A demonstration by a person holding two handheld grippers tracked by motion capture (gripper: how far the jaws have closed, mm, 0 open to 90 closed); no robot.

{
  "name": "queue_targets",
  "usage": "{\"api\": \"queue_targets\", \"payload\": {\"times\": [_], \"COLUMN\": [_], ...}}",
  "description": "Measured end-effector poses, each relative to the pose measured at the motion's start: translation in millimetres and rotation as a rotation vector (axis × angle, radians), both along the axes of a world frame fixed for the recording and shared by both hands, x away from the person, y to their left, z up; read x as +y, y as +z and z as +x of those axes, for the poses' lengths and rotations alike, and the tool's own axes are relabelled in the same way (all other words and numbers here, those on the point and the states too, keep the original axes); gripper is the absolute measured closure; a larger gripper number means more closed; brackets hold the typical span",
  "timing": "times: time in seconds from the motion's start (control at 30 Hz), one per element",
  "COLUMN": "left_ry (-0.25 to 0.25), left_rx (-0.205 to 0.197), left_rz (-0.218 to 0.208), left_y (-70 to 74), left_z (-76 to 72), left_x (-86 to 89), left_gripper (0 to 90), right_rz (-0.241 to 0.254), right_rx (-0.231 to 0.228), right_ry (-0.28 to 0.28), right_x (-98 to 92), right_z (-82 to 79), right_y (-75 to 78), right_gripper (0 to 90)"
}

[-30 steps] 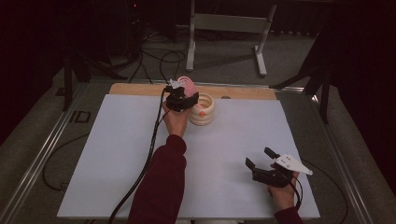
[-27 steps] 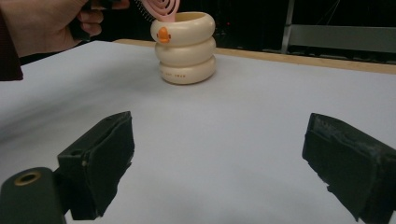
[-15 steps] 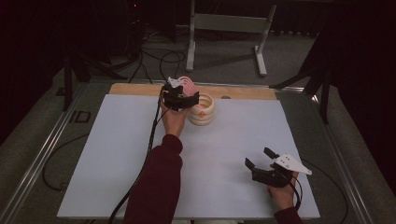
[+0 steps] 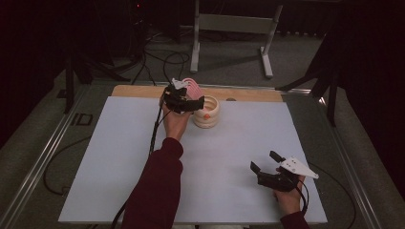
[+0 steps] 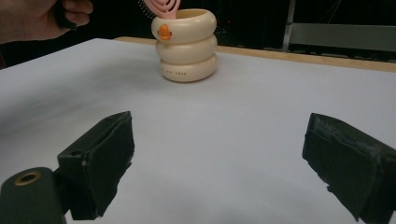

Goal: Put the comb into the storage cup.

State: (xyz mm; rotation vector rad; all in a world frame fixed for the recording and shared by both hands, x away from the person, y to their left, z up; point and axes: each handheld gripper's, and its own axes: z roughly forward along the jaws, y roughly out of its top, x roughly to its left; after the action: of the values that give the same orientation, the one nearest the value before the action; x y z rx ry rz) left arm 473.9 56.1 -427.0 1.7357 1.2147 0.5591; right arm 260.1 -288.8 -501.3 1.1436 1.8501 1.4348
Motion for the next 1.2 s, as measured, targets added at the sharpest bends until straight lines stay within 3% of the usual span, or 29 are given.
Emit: {"api": "queue_targets", "payload": {"times": [0.2,0.37,1.2], "left_ry": [-0.006,-0.029,-0.111], "left_rx": [-0.019,-0.033,-0.067], "left_rz": [-0.001,0.03,0.007], "left_y": [5.0,7.0,8.3], "left_z": [-4.4,-9.0,-38.7], "left_x": [4.3,5.6,42.3], "left_gripper": [0.2,0.2,0.3], "right_rz": [0.0,-0.004,-0.014], "right_rx": [0.001,-0.001,0.005], "right_ry": [-0.002,-0.001,-0.002], "right_x": [-0.2,-0.3,-0.3], "right_z": [-0.3,-0.1,-0.9], "right_y": [-0.1,-0.3,-1.5], "right_gripper": [8.9,8.9,8.9]}}
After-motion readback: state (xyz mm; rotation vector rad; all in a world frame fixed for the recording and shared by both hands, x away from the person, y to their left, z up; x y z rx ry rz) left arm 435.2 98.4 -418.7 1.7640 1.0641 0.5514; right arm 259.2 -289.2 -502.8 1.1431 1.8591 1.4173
